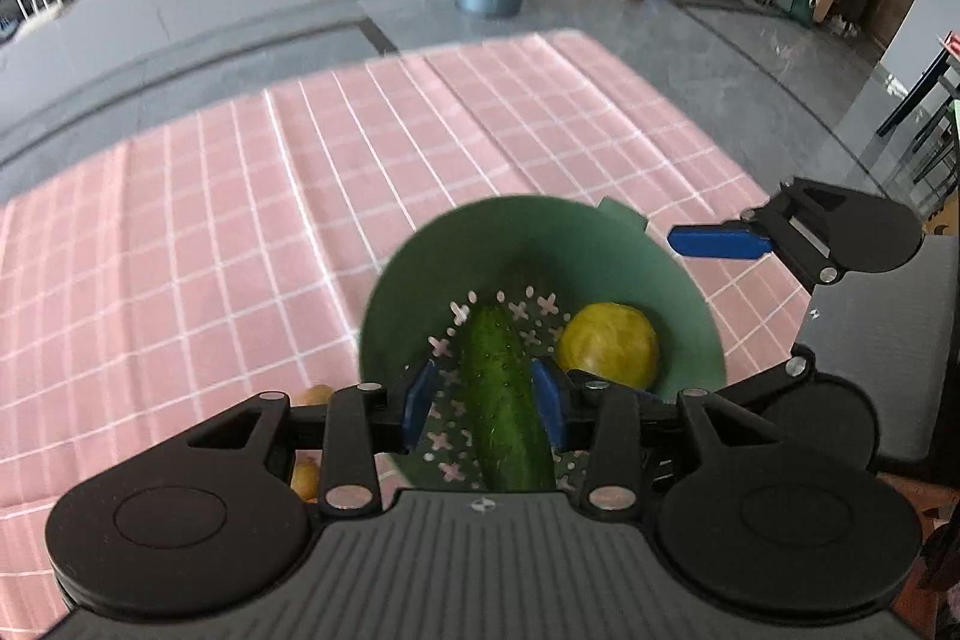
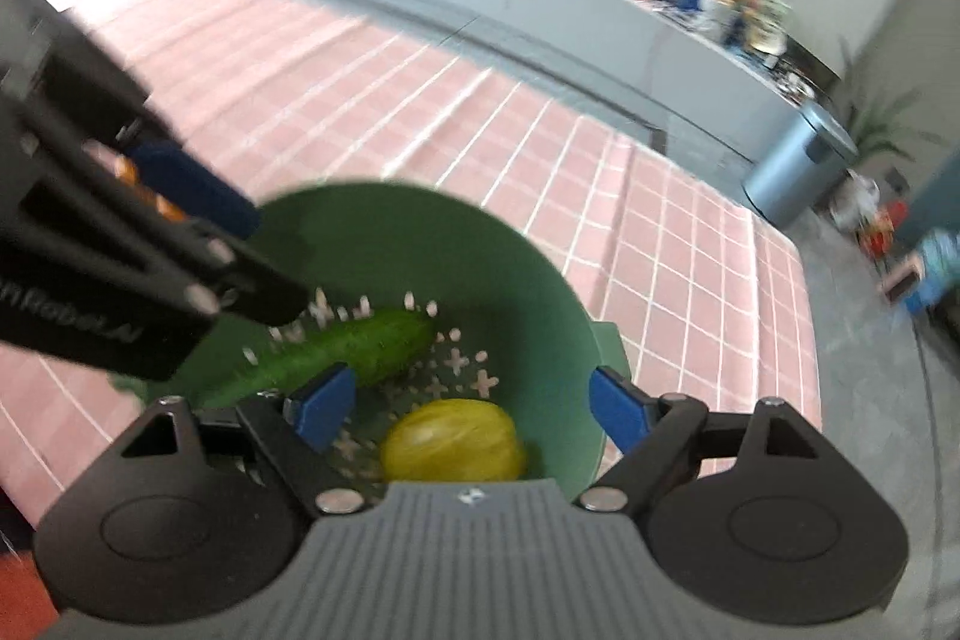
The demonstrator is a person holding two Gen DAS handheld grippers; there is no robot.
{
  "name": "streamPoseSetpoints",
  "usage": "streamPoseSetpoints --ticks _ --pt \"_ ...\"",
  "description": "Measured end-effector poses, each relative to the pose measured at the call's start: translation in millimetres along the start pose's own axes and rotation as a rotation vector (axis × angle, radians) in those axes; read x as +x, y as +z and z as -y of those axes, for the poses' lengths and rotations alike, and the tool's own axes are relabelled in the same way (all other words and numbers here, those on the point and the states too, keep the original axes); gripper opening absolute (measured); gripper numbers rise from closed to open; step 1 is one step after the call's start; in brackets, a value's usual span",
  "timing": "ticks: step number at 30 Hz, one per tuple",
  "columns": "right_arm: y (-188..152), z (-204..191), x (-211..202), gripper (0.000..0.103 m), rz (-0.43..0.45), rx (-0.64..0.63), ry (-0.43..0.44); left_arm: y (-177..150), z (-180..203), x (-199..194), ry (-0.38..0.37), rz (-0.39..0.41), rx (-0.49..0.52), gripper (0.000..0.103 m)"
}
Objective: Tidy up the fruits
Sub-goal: 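Carry the cucumber and yellow-green fruit into the green colander and release both, then grasp an orange with the left tool while the right tool grasps another orange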
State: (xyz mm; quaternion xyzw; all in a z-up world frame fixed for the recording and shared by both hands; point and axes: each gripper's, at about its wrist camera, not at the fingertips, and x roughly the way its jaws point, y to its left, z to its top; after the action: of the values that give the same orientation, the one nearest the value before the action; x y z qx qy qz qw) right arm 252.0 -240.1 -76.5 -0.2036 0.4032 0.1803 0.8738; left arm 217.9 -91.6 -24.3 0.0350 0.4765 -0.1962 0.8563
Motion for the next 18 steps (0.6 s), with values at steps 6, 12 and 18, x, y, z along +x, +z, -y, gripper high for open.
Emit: streamPoseSetpoints --ticks 6,12,18 --pt "-11 -15 -39 0.09 0.123 0.141 -0.014 -19 -11 -40 0.015 0.083 -0.049 0.048" --pt "-21 -39 -64 0.093 0.207 0.258 -0.02 -42 -34 -65 0.022 0.138 -0.138 0.05" --pt "-31 -71 -77 0.093 0.274 0.327 0.014 -66 -58 -79 0.054 0.154 -0.178 0.051"
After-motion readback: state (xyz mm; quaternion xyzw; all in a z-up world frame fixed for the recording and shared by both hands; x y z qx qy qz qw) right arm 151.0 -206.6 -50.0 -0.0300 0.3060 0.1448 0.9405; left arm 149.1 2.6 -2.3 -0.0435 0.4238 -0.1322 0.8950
